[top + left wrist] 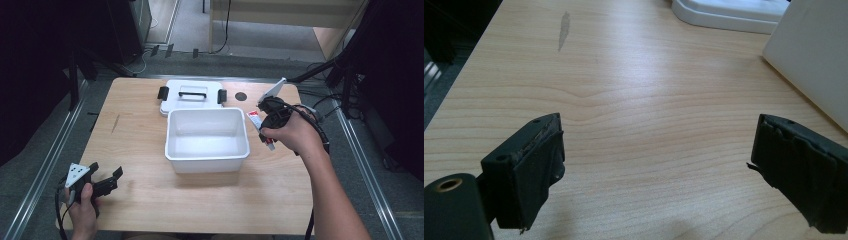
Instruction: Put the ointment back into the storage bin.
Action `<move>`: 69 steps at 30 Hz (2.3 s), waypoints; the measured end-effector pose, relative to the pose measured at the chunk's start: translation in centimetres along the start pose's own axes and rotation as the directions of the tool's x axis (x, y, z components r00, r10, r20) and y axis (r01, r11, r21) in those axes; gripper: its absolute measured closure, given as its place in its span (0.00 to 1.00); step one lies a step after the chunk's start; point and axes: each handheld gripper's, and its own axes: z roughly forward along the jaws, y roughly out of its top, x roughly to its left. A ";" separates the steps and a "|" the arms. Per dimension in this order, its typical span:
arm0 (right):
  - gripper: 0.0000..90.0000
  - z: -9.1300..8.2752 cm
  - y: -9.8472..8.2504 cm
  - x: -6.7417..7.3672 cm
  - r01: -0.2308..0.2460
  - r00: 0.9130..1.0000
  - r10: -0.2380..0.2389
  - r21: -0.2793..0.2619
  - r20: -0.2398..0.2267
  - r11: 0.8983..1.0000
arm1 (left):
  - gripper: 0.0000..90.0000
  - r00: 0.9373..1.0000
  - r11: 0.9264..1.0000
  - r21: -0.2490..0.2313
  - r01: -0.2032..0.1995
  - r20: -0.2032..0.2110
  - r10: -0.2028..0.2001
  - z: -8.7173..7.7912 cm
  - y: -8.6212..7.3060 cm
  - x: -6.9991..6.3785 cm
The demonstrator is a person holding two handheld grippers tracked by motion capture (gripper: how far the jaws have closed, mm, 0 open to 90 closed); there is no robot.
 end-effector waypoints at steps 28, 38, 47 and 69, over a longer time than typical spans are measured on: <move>0.81 -0.2 2.6 4.8 0.135 0.990 -0.136 -0.020 -0.045 0.991 | 0.09 1.000 1.000 0.004 0.000 0.003 0.000 0.0 0.0 0.1; 0.81 0.2 2.7 6.2 0.297 0.950 -0.302 -0.070 -0.078 0.952 | 0.09 1.000 1.000 0.004 -0.001 0.003 0.001 0.0 0.0 0.1; 0.81 0.8 2.7 7.0 0.406 0.910 -0.410 -0.070 -0.064 0.911 | 0.09 1.000 1.000 0.003 0.000 0.003 0.000 0.0 0.0 0.0; 0.81 3.9 2.6 7.0 0.471 0.878 -0.474 -0.052 -0.074 0.881 | 0.09 1.000 1.000 0.005 -0.001 0.003 0.001 0.0 0.0 0.0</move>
